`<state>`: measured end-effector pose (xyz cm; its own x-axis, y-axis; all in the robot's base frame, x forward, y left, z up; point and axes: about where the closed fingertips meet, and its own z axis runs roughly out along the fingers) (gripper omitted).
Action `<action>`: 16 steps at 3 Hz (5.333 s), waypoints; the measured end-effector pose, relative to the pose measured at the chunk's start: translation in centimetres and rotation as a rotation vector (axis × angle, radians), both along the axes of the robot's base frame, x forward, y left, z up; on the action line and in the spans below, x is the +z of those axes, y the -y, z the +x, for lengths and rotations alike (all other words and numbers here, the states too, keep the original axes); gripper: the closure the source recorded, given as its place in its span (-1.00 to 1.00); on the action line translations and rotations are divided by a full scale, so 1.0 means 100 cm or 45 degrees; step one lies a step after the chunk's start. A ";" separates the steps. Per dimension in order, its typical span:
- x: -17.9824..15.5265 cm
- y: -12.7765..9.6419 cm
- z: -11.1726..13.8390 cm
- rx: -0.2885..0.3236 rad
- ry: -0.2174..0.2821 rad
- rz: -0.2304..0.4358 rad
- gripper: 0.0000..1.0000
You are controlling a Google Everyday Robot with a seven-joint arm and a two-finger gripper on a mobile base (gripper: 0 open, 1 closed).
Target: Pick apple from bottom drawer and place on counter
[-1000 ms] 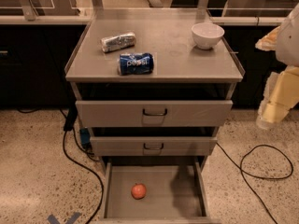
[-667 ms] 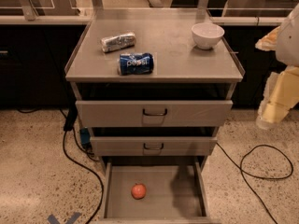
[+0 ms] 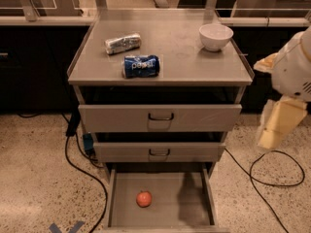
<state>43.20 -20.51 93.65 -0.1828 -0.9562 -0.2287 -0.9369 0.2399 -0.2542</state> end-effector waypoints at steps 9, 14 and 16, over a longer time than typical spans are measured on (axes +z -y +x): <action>-0.316 -0.128 0.027 0.215 -0.077 0.119 -1.00; -0.404 -0.149 0.042 0.316 -0.218 0.351 -1.00; -0.461 -0.161 0.061 0.389 -0.289 0.436 -1.00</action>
Offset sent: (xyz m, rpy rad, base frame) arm -0.0214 0.0500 -0.1621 0.0585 0.0517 0.0357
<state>49.30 -4.42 47.54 0.0123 -0.8509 -0.5252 -0.9998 -0.0199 0.0090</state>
